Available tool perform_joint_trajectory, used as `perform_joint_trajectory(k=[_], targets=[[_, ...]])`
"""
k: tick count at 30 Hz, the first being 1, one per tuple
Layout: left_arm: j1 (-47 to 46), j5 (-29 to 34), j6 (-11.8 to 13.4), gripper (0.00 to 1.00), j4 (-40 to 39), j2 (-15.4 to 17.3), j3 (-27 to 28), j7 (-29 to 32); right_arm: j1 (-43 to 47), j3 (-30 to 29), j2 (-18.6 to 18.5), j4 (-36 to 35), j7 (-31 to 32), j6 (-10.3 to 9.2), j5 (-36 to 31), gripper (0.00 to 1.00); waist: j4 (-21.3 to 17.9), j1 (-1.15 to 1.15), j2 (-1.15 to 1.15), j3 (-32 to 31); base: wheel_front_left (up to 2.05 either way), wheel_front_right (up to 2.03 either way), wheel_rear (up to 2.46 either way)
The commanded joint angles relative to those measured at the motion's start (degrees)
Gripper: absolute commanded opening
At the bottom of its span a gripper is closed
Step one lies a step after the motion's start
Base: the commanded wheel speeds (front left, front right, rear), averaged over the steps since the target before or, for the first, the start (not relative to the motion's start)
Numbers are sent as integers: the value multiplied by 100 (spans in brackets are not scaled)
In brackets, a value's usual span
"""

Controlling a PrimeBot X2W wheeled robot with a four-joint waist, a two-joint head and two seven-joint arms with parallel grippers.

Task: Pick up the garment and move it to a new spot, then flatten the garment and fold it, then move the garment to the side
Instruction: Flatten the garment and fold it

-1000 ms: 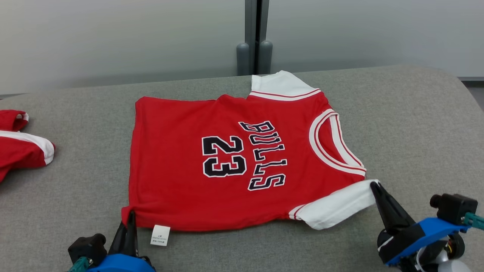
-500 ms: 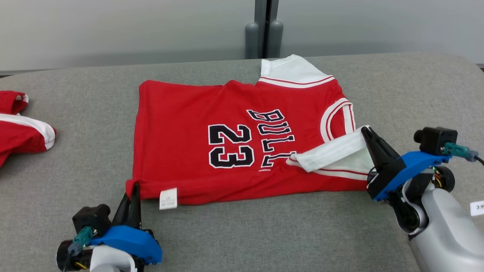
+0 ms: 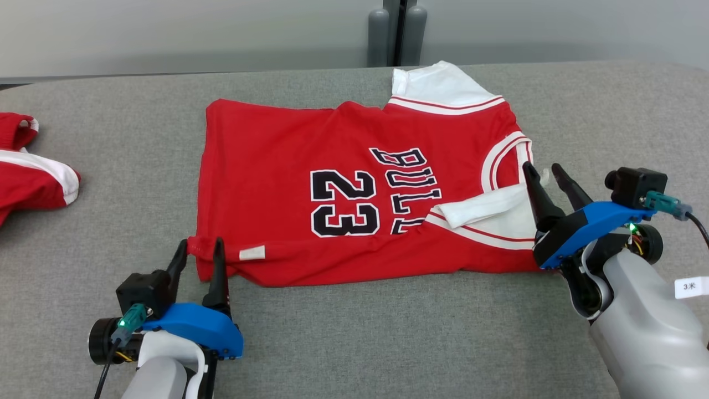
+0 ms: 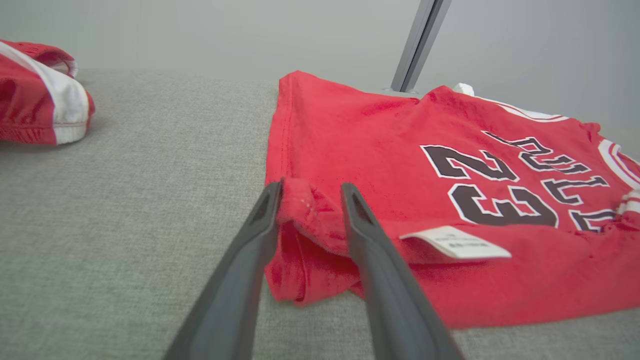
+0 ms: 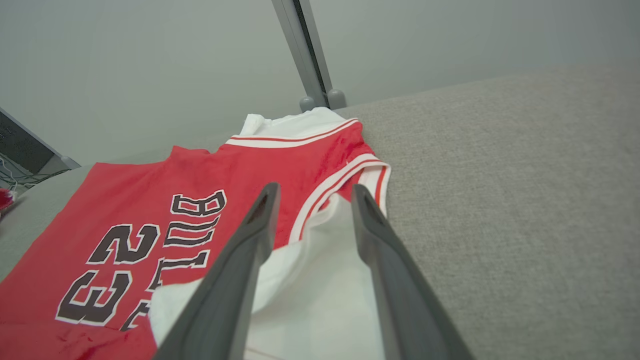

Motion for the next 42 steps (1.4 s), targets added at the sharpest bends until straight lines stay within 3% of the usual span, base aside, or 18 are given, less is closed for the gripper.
perform_joint_trajectory(k=[1,14,27,28,29,30,31,32,33,42], targets=[[-83,37,24,100,48,1,-1,-117,-90,80,-43,67,-140,2,37,100,-10,-1,-1,-32,0,0,0],[514,9,68,100,357,34,-50,-369,905,840,-626,-50,-518,3,270,100,-170,-1,-1,-365,0,0,0],[-175,-72,-120,100,1201,31,-103,-279,788,1285,-497,424,-471,2,193,100,-272,-1,-1,-147,0,0,0],[-222,-82,-140,95,1264,4,-118,-273,763,1298,-466,456,-475,2,210,100,-268,-1,-1,-131,0,0,0],[-262,-97,-166,47,1328,-8,-128,-268,740,1308,-457,480,-481,2,223,100,-264,-1,-1,-114,0,0,0],[-291,-137,-210,13,1384,-24,-117,-289,729,1319,-440,507,-485,2,255,100,-259,-1,-1,-100,0,0,0],[-330,-138,-246,0,1448,-25,-111,-314,732,1331,-417,531,-485,2,289,82,-252,-1,-1,-84,0,0,0],[-371,-137,-266,0,1503,-35,-118,-330,729,1343,-401,557,-487,2,302,14,-245,-1,-1,-72,0,0,0],[-392,-134,-280,0,1557,-59,-131,-353,725,1358,-379,579,-489,3,338,0,-241,-1,-1,-68,0,0,0],[-131,-252,-412,0,1583,-124,-68,-518,1001,1129,-565,338,-560,2,749,0,-109,-1,-1,-341,0,0,0]])
